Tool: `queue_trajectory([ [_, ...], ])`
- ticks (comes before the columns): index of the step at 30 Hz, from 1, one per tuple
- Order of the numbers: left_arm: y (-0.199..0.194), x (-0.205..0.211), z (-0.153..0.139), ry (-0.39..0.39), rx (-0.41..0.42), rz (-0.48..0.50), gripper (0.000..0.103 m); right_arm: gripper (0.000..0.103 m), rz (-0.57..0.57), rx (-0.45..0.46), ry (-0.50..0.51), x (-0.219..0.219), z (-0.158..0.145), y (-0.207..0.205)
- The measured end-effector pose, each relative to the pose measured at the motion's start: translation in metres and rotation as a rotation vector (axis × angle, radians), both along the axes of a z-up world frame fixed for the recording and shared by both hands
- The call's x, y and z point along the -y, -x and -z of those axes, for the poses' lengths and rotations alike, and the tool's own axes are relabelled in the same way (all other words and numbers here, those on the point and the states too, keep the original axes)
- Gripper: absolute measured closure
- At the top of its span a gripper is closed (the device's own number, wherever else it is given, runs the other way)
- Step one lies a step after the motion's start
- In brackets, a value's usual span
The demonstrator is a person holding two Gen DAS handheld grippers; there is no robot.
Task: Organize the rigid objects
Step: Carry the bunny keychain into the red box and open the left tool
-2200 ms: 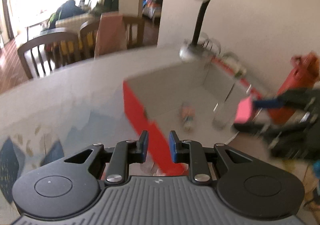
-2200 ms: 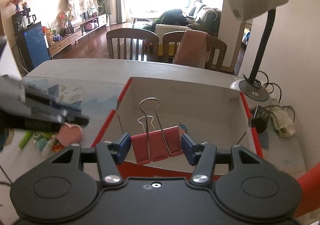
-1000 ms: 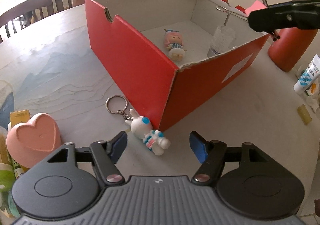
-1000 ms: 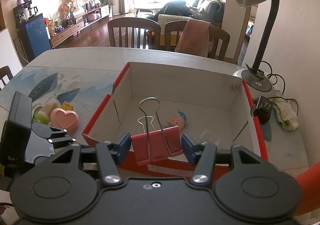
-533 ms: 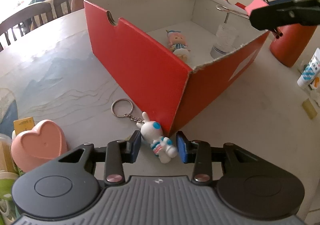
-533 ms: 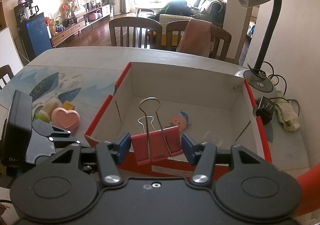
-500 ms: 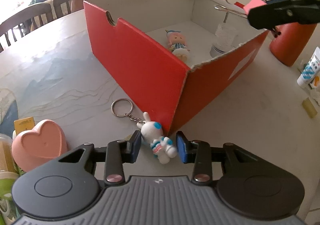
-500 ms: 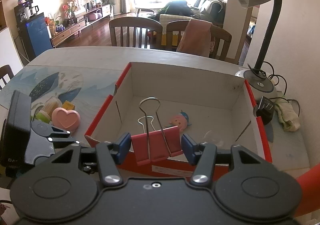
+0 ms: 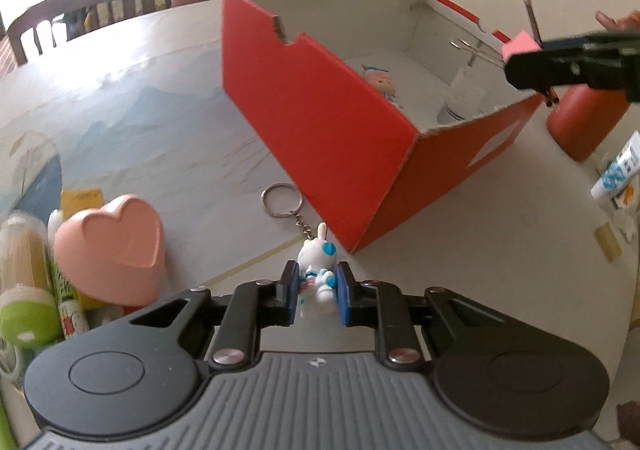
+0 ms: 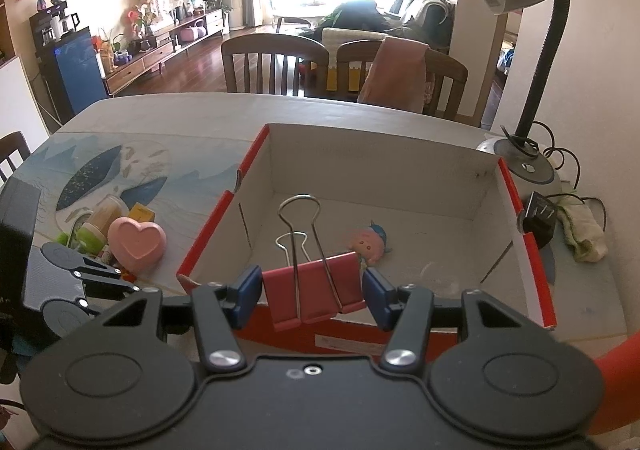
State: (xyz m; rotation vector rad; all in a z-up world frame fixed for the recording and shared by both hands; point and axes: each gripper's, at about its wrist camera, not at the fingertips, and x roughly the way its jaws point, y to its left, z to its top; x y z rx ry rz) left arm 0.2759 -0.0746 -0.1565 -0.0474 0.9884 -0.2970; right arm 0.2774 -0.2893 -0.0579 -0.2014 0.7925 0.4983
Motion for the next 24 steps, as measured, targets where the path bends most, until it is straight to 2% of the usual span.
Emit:
queue_trajectory([
  [13, -0.010, 0.006, 0.008, -0.062, -0.001, -0.005, 0.084, 0.048, 0.000, -0.010, 0.008, -0.006, 0.003, 0.000],
  [19, -0.016, 0.004, 0.008, -0.060, -0.003, -0.035, 0.084, 0.048, 0.012, -0.012, 0.003, -0.001, 0.002, -0.003],
  [24, -0.012, -0.008, -0.006, -0.002, -0.003, -0.084, 0.084, 0.048, 0.025, -0.009, -0.007, 0.004, 0.001, -0.005],
])
